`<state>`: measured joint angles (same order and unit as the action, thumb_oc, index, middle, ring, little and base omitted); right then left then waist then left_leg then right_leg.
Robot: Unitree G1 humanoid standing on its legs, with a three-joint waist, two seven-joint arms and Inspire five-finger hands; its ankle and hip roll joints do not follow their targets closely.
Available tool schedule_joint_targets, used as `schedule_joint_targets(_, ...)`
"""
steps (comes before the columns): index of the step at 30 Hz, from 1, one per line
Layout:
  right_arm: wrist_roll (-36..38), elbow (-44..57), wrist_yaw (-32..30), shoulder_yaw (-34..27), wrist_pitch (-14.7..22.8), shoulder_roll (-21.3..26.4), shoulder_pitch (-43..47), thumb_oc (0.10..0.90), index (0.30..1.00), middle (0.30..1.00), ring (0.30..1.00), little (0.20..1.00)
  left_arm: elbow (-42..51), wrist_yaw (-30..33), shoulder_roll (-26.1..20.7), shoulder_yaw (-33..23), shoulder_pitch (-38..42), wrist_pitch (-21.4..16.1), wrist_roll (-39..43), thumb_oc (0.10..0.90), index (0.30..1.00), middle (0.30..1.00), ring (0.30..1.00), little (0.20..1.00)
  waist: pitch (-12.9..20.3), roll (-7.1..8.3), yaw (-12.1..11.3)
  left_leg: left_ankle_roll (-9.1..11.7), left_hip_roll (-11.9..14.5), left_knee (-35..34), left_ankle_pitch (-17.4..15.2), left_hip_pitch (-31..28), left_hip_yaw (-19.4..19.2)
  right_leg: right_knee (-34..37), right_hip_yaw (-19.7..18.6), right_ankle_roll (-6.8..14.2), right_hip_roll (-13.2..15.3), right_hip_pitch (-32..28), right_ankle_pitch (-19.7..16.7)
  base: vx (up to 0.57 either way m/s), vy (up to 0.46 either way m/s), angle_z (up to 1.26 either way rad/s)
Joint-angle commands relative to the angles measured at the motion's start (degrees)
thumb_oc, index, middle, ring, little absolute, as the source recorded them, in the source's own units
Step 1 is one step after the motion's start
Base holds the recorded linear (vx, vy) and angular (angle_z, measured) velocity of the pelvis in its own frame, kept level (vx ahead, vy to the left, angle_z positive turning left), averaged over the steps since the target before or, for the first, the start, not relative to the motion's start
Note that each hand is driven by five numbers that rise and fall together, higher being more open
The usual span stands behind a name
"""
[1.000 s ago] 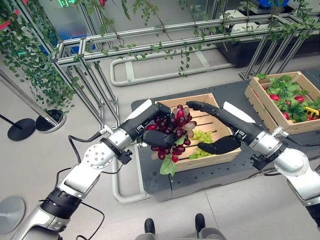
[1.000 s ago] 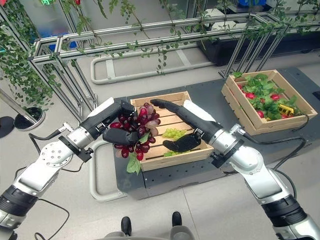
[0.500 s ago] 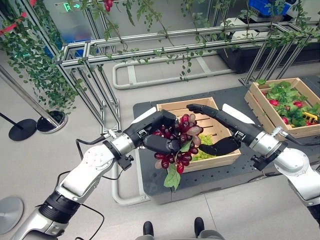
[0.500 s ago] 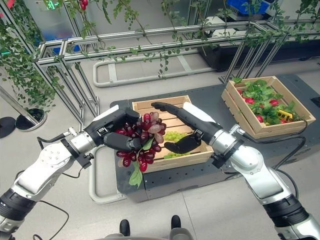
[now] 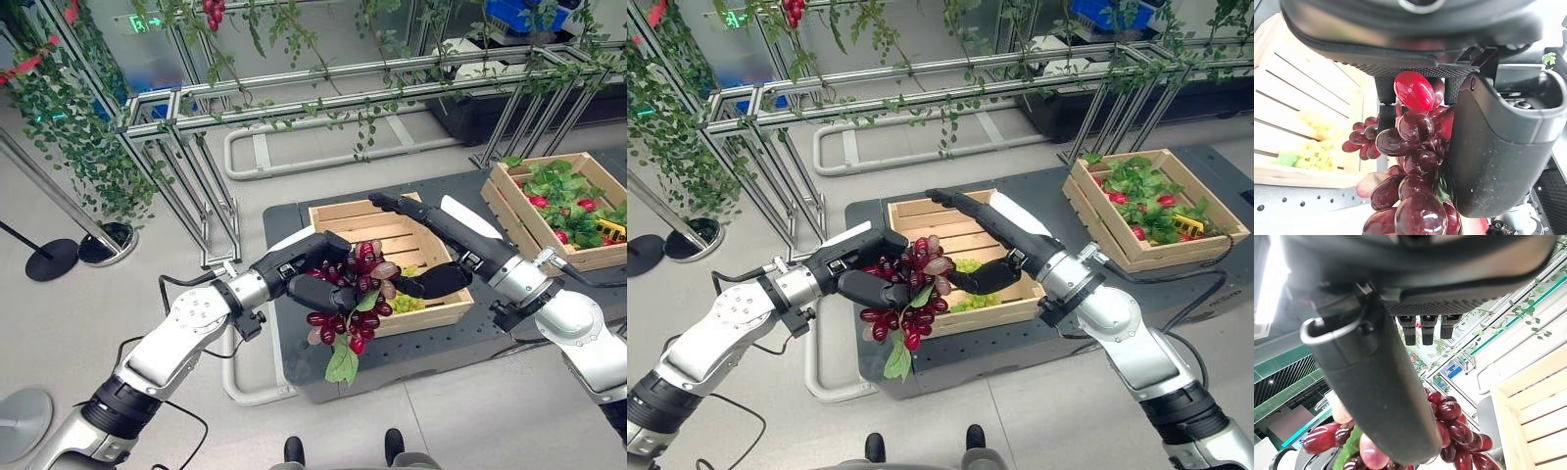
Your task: Pick up the fruits from the basket on one side to the basket on the other side
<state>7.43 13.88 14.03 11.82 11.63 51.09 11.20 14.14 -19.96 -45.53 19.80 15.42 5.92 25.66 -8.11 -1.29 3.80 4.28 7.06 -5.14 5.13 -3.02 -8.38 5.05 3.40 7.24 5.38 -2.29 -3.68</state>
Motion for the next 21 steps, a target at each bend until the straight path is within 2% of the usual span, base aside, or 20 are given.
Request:
schedule_joint_targets(1,6.3,6.9,2.3,2.9,4.7,0.1,6.5,0.800,0.900,0.900,0.900,0.900,3.7,0.4,2.7,-0.1,3.2,-6.3,7.7,0.400,0.300,0.300,0.300,0.300,7.9,1.58,-0.4,-1.3,0.2,0.1,-3.1,-1.1,0.7,0.0,-0.4,-0.2,0.6,0.7,-0.7,0.00,0.000,0.00)
schedule_joint_targets(13,7.6,5.0,10.7,9.2,0.7,2.8,7.6,0.800,0.900,0.900,0.900,0.900,5.1,1.7,0.5,0.2,3.9,-10.6,9.6,0.400,0.300,0.300,0.300,0.300,8.4,2.25,-0.8,-1.3,0.2,0.1,-2.7,-1.2,0.7,0.0,0.1,-0.2,0.8,0.5,-1.1,0.00,0.000,0.00)
schedule_joint_targets(20,12.2,3.4,9.6,11.3,1.8,1.2,8.1,0.800,0.900,0.900,0.900,0.900,5.1,0.2,0.6,1.7,4.2,-10.6,9.7,0.400,0.300,0.300,0.300,0.300,8.4,2.31,-0.9,-1.4,0.2,0.1,-2.6,-1.2,0.8,0.0,-0.1,-0.3,0.7,0.4,-1.2,0.00,0.000,0.00)
schedule_joint_targets(21,12.0,3.3,8.8,11.3,2.3,0.7,7.9,0.579,0.568,0.568,0.568,0.568,5.1,0.1,0.7,1.9,4.1,-10.5,9.5,0.400,0.300,0.300,0.300,0.300,8.4,2.30,-0.9,-1.4,0.3,0.1,-2.6,-1.3,0.8,0.0,-0.1,-0.3,0.7,0.4,-1.2,0.00,0.000,0.00)
